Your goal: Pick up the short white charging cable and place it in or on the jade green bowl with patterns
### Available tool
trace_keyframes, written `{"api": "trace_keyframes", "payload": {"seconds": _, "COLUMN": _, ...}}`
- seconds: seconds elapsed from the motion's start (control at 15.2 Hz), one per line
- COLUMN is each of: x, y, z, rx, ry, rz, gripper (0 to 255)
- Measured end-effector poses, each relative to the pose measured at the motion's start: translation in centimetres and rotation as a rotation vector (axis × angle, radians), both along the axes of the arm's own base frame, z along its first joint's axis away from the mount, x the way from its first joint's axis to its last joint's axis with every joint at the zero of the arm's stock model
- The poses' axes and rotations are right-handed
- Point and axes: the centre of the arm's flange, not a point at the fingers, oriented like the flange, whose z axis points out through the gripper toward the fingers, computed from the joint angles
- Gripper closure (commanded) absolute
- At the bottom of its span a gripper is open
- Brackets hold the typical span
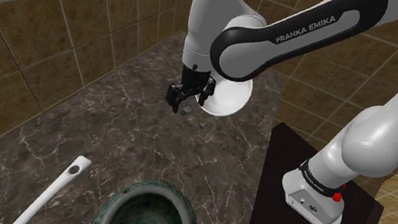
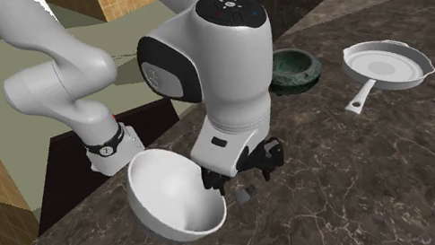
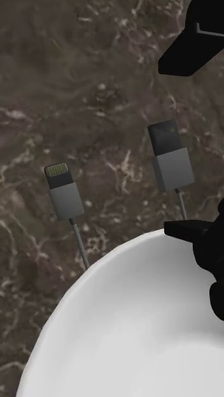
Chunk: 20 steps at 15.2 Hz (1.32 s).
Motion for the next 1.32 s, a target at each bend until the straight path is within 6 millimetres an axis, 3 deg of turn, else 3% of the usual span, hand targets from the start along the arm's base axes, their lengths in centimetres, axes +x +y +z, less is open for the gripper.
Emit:
{"api": "trace_keyframes", "payload": {"seconds": 0.26, "x": -0.1, "y": 0.1, "z": -2.0, "rx": 0.0, "ry": 0.0, "rz": 0.0, "gripper": 0}}
{"api": "trace_keyframes", "payload": {"seconds": 0.66, "x": -0.1, "y": 0.0, "z": -2.4, "rx": 0.0, "ry": -0.001, "rz": 0.0, "gripper": 0}}
{"api": "trace_keyframes", "payload": {"seconds": 0.73, "x": -0.1, "y": 0.0, "z": -2.4, "rx": 0.0, "ry": 0.0, "rz": 0.0, "gripper": 255}}
{"api": "trace_keyframes", "payload": {"seconds": 1.32, "x": 0.0, "y": 0.0, "z": -2.4, "rx": 0.0, "ry": 0.0, "rz": 0.0, "gripper": 255}}
